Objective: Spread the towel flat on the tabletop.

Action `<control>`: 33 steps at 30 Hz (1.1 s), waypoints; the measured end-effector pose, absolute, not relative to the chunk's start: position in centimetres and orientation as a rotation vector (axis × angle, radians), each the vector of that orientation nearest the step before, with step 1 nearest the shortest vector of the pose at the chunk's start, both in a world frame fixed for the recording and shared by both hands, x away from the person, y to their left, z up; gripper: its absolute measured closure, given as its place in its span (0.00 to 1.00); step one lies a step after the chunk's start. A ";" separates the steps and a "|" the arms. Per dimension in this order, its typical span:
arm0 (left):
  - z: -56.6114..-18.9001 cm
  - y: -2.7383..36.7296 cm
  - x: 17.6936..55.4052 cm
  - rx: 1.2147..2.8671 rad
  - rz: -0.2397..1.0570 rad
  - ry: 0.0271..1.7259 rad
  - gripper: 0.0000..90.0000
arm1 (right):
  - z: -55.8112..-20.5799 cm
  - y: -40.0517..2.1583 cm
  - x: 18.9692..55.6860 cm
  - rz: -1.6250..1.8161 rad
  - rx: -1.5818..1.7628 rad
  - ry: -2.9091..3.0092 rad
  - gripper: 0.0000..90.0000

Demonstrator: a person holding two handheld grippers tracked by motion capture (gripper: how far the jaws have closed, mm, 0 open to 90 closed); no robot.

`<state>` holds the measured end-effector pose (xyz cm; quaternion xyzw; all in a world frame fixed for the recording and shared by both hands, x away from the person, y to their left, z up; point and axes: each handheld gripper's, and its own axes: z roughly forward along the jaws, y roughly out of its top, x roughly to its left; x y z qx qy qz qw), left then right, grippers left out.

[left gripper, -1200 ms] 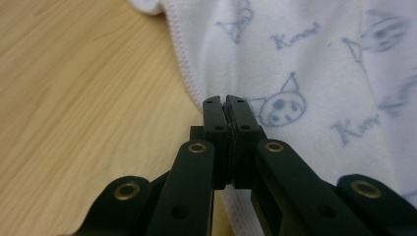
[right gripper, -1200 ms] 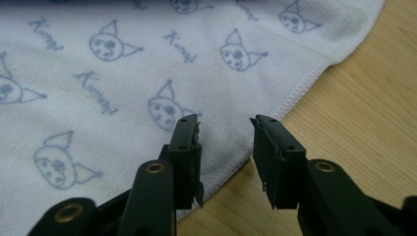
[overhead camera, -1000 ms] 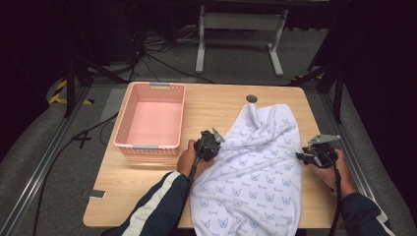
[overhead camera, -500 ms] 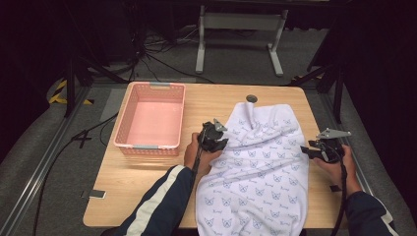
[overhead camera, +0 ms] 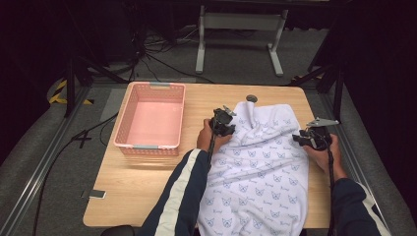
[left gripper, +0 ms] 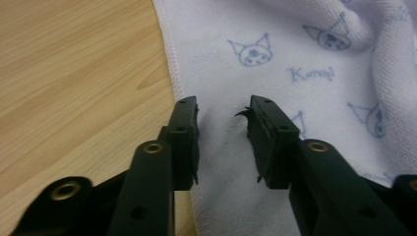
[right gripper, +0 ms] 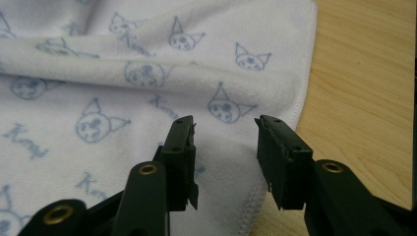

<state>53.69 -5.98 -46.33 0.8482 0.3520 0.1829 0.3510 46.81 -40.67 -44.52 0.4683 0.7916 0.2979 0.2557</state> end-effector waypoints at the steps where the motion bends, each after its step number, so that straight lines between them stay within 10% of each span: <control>1: -46.3 -5.9 53.7 2.201 0.509 0.925 0.77 | -44.7 -40.7 46.9 0.813 1.276 2.159 0.63; 11: -46.5 -2.2 53.7 2.137 0.600 1.133 0.96 | -44.7 -42.8 46.5 0.724 1.407 2.098 0.60; 18: -45.3 -2.6 52.5 2.117 0.518 1.073 0.61 | -44.4 -42.6 45.8 0.737 1.382 2.087 0.55; 25: -43.3 -1.8 42.5 2.331 0.367 0.614 0.59 | -42.8 -40.2 38.4 0.896 1.129 2.342 0.49; 33: -45.9 0.1 39.7 2.370 0.350 0.613 0.63 | -44.8 -39.8 35.3 0.822 1.153 2.421 0.48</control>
